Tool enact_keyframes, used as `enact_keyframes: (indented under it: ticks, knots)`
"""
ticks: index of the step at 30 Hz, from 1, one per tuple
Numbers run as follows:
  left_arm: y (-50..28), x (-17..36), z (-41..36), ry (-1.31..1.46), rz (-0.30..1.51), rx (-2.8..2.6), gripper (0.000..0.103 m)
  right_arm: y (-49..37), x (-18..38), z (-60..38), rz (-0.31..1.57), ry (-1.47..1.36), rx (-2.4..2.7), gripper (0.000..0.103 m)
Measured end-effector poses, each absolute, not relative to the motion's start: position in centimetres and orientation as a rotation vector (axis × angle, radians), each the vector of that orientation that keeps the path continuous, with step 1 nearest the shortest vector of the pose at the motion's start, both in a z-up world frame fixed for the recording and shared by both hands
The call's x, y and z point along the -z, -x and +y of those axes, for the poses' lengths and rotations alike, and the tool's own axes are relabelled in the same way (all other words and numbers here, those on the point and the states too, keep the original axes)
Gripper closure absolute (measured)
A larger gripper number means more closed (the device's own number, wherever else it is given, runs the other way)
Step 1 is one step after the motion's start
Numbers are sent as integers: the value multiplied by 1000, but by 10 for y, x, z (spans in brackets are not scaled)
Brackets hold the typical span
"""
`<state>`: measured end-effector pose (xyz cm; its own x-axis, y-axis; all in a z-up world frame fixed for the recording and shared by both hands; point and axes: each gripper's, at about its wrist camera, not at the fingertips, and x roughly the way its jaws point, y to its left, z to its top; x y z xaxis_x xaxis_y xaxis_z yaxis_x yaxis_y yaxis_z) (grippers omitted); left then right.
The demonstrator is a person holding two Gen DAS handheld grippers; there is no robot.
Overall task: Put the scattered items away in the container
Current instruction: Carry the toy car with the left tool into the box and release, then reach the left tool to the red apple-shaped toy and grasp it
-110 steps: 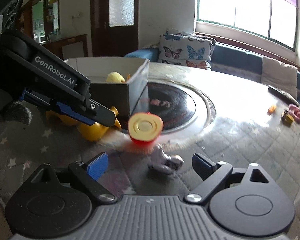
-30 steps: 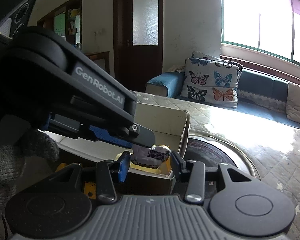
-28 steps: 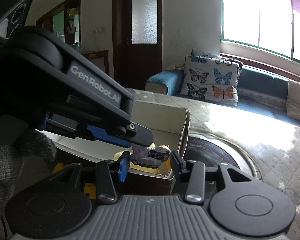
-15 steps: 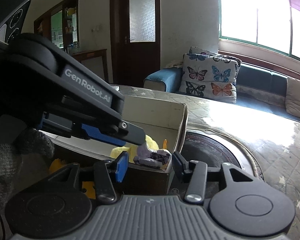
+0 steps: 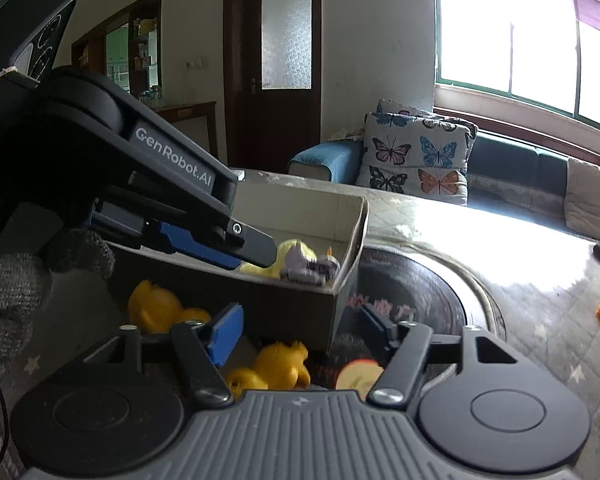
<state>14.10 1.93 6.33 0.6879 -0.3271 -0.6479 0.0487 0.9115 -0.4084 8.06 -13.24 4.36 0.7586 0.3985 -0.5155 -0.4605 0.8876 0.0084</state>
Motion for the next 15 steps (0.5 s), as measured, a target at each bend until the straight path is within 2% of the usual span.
enact_keyframes:
  ticks: [15]
  knots:
    - [-105, -46, -3, 334, 841, 242, 77, -43, -24, -154, 597, 105, -444, 30]
